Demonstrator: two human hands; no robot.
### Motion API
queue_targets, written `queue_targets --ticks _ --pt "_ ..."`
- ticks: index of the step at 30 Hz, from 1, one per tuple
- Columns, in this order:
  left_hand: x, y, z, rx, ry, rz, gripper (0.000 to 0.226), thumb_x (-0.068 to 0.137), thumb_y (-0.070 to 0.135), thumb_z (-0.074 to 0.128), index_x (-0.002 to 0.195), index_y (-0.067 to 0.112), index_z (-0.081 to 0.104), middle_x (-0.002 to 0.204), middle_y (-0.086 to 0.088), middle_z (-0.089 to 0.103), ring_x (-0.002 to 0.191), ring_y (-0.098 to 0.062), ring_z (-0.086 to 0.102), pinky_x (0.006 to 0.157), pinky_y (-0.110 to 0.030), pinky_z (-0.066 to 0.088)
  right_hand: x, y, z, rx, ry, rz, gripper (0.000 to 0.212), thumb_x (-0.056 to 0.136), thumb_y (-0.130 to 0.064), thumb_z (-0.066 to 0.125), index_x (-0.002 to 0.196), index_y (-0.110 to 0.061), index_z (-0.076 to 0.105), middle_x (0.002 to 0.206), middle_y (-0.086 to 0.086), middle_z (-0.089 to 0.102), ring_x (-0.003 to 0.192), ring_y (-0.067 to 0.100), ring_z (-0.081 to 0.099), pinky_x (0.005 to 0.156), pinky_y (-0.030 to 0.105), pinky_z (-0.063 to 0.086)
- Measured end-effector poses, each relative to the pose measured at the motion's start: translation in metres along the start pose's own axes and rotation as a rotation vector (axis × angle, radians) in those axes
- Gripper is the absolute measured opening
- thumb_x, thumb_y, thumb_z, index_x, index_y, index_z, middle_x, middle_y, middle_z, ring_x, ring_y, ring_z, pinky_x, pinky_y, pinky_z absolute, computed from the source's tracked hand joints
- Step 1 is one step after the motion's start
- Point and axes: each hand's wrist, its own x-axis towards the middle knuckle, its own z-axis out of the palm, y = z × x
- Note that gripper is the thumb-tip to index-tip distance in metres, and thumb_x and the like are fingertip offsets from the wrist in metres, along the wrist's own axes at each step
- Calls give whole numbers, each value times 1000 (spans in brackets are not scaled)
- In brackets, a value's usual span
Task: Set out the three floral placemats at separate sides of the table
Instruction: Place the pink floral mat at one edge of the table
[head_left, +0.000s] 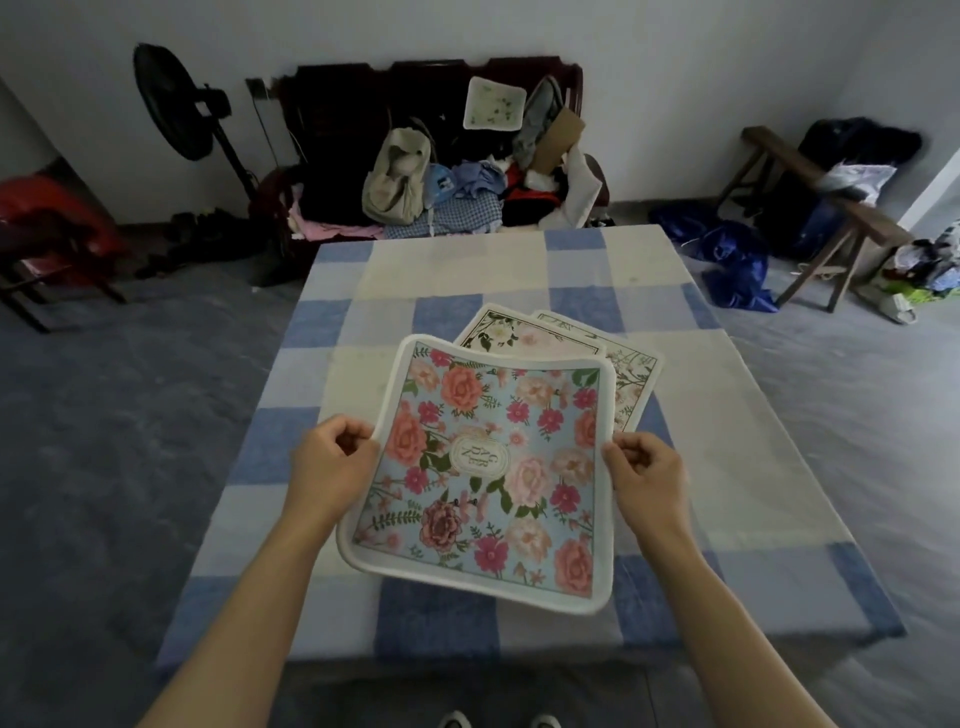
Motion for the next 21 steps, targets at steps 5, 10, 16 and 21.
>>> queue_targets --ticks 5,10,16,21 --pt "-7 -22 6 5 -20 -52 7 81 17 68 76 22 68 76 1 71 73 -19 69 64 -39 58 -5 6 0 -44 -1 10 7 91 -20 67 84 -19 68 80 1 72 74 18 72 67 36 62" --pt "-18 -52 18 16 -14 -105 9 81 16 68 75 23 68 74 4 70 71 -12 67 58 -27 50 -3 24 6 -144 -63 35 5 92 -19 66 90 -17 70 83 0 73 75 16 72 68 37 62" --pt "-31 -97 26 34 -70 -217 9 84 17 67 77 23 68 75 4 71 71 -14 68 61 -31 56 -5 54 23 -241 -144 95 7 91 -14 64 89 -17 70 81 -1 73 73 15 71 60 27 58" --pt "-36 -124 31 60 -74 -290 11 83 17 68 74 23 67 71 5 70 68 -13 68 56 -27 51 -9 75 38 -269 -182 140 6 92 -12 63 92 -15 69 81 0 71 71 13 69 53 16 50"
